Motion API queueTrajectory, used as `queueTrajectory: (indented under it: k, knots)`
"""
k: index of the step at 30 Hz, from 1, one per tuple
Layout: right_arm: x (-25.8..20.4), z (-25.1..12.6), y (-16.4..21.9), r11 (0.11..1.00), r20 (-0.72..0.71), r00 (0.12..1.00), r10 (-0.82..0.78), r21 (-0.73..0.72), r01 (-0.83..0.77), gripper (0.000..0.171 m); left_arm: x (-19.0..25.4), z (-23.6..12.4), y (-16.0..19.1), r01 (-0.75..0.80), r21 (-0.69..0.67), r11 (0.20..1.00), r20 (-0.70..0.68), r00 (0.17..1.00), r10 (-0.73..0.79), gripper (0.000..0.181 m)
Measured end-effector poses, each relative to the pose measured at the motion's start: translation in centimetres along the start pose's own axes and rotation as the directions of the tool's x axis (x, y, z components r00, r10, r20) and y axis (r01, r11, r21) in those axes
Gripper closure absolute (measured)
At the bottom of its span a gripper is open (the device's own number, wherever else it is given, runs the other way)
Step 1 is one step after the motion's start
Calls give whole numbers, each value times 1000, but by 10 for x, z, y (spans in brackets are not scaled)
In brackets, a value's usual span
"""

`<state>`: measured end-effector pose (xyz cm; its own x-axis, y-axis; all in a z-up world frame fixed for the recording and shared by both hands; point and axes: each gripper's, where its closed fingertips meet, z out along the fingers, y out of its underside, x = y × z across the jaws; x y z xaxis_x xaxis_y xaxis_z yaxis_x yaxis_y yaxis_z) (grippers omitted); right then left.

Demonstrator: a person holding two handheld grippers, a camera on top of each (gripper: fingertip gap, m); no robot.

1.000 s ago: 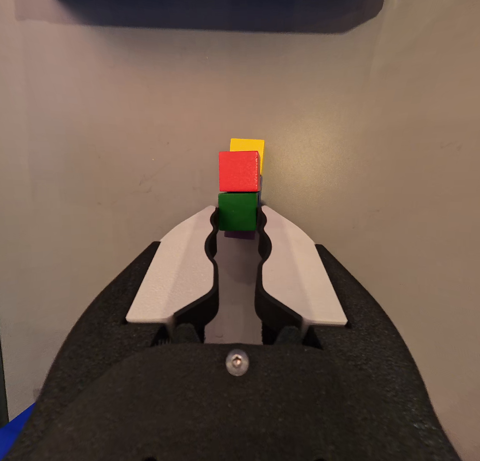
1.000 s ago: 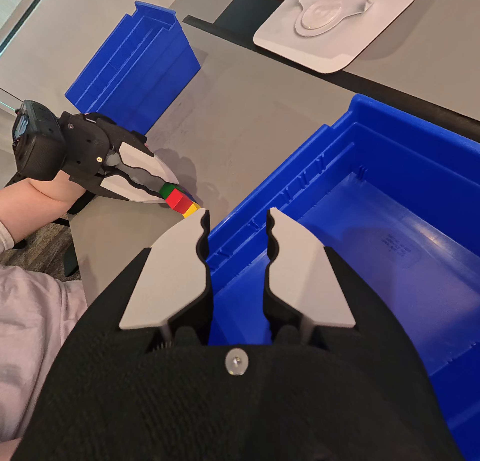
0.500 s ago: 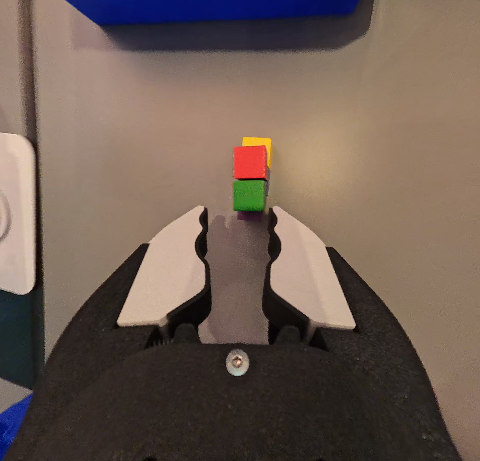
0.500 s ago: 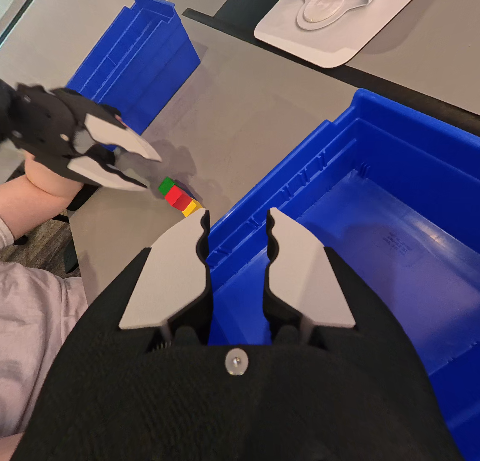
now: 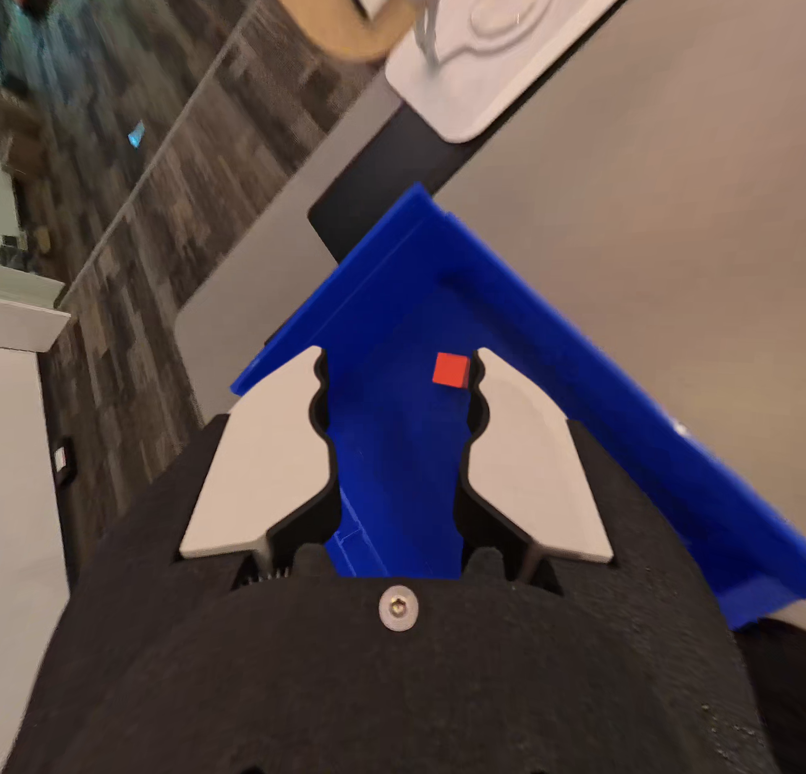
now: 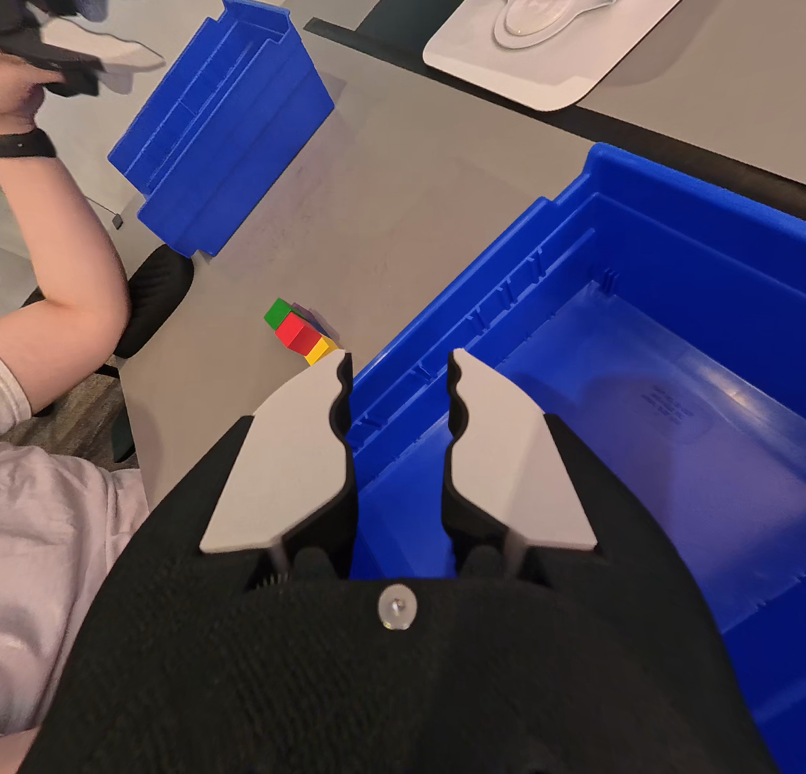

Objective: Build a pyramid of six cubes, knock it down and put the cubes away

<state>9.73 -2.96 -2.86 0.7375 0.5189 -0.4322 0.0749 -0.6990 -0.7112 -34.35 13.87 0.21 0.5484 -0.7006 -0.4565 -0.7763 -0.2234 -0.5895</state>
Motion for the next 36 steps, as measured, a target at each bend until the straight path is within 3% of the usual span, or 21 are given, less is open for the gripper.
queueTrajectory:
  k: [8, 20, 22, 28, 32, 36]
  knots:
    - [2, 9, 6, 999, -12, 1000, 6, -43, -6, 129, 34, 80, 48, -14, -128, 992, -255, 967, -19, 126]
    - [5, 16, 11, 997, -12, 1000, 9, -76, -10, 129, 42, 116, 89, 5, -304, 953, -283, 954, -95, 141]
    - [5, 16, 11, 997, -11, 1000, 13, -72, -13, 129, 44, 118, 86, 14, -288, 957, -293, 951, -102, 151]
    - [5, 13, 10, 998, -10, 1000, 12, -61, -13, 129, 40, 113, 85, 18, -280, 960, -283, 954, -101, 152]
    - [5, 12, 9, 998, -14, 1000, 9, -58, -10, 129, 10, 91, 73, 83, -245, 966, -156, 980, -124, 152]
    - [5, 13, 9, 998, -20, 1000, 8, -64, -10, 129, -31, 38, 33, 211, -98, 973, 38, 977, -208, 152]
